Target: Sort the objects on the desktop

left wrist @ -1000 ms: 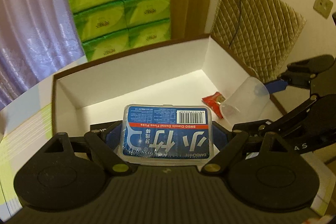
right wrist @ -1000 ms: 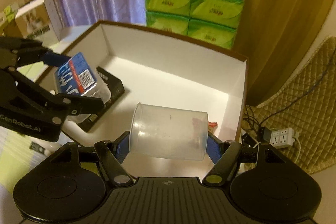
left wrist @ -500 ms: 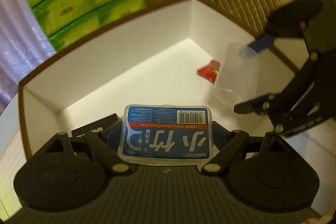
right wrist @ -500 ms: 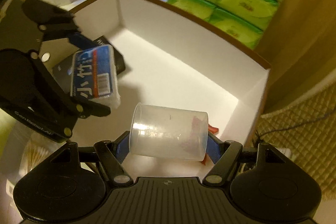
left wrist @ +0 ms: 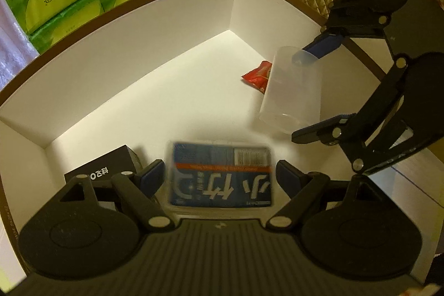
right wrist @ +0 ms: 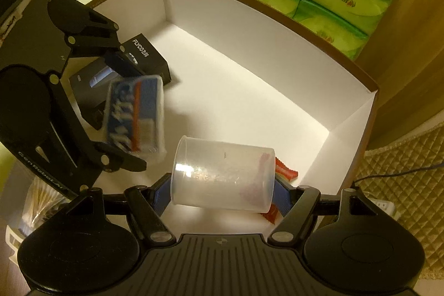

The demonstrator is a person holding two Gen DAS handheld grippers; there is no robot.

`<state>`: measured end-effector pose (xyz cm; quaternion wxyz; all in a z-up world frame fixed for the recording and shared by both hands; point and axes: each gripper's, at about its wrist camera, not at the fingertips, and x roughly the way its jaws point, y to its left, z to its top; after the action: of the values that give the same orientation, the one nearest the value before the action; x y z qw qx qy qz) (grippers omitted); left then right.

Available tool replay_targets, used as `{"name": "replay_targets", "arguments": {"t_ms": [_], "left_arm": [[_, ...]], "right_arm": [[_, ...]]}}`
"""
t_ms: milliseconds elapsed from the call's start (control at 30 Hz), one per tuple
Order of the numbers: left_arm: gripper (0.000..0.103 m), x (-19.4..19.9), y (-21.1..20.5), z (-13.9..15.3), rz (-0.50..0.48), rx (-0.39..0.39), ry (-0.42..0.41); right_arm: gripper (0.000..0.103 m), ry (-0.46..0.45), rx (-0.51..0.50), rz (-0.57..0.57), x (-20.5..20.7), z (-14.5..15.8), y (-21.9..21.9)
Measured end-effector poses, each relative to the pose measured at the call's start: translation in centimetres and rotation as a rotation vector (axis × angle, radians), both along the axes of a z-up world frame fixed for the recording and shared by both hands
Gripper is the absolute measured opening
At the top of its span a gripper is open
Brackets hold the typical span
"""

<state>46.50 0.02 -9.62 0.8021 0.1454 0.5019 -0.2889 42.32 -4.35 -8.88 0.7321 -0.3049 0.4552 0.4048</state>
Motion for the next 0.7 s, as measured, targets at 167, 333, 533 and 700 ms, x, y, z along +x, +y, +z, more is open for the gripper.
{"name": "replay_targets", "arguments": {"t_ms": [167, 333, 533, 700], "left_arm": [[0.084, 0.3, 0.3, 0.1, 0.02, 0.001, 0.009], [0.084, 0.3, 0.3, 0.1, 0.033, 0.003, 0.01], [0.084, 0.4, 0.8, 0.6, 0.055, 0.0, 0.005], [0.084, 0.3, 1.3, 1.1, 0.074, -0.001, -0.004]], "right_arm": [[0.07, 0.023, 0.002, -0.005, 0.3, -0.1, 0.0], [0.07, 0.047, -0.003, -0.004, 0.5, -0.4, 0.1], [0.07, 0.083, 0.004, -0.02, 0.9, -0.5, 0.2], [0.071, 0.111, 0.019, -0.031, 1.0, -0.3, 0.2]]}}
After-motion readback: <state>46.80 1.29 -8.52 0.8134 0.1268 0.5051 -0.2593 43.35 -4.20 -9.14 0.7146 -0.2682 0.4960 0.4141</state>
